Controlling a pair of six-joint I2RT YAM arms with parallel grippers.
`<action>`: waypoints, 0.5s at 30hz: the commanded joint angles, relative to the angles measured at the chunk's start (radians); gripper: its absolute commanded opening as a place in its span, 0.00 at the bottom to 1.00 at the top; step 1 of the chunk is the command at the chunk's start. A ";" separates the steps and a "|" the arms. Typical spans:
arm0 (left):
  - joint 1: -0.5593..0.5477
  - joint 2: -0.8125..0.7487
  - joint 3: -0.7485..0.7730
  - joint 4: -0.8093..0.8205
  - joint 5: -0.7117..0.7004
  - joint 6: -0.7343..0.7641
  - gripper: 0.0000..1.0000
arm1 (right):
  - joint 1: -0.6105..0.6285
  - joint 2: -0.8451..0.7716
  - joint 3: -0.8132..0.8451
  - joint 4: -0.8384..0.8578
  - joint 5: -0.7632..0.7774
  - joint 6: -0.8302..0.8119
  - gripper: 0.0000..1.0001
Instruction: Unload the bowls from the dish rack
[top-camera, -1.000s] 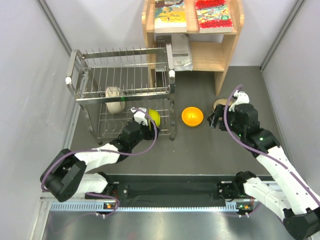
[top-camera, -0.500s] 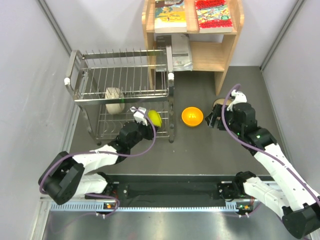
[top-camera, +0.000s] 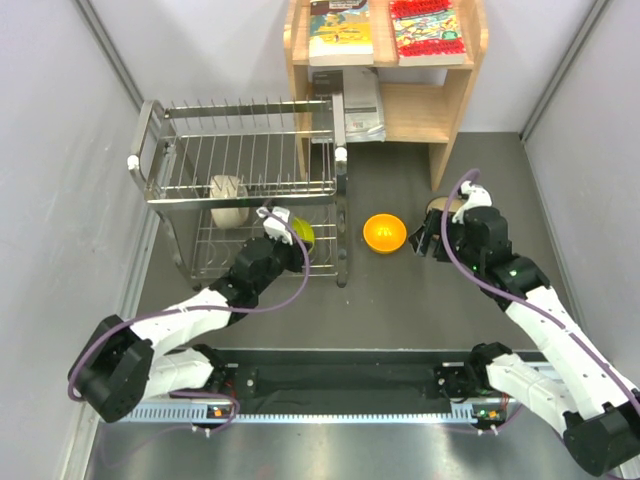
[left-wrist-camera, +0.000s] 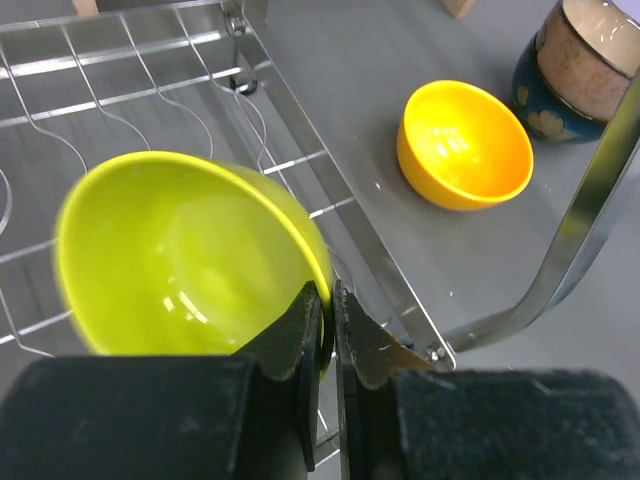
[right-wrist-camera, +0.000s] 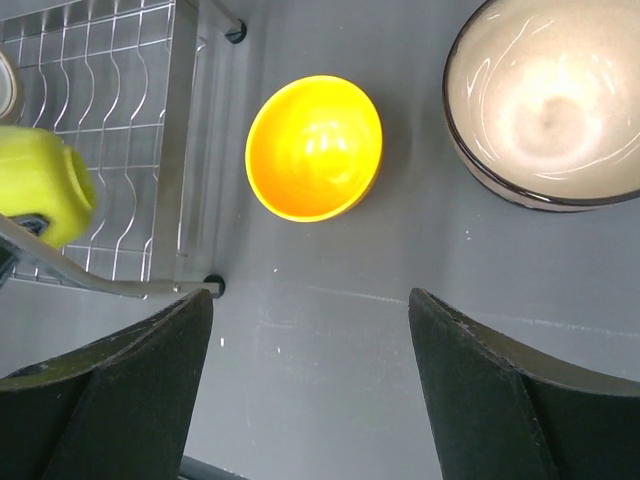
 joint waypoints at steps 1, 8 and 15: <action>0.000 -0.036 0.080 -0.029 -0.023 0.046 0.11 | -0.011 -0.012 -0.014 0.041 0.003 0.005 0.79; -0.003 -0.084 0.137 -0.226 -0.034 0.048 0.09 | -0.014 -0.012 -0.032 0.051 0.003 0.005 0.79; -0.025 -0.252 0.215 -0.460 -0.012 0.014 0.08 | -0.017 -0.003 -0.056 0.071 -0.003 0.010 0.79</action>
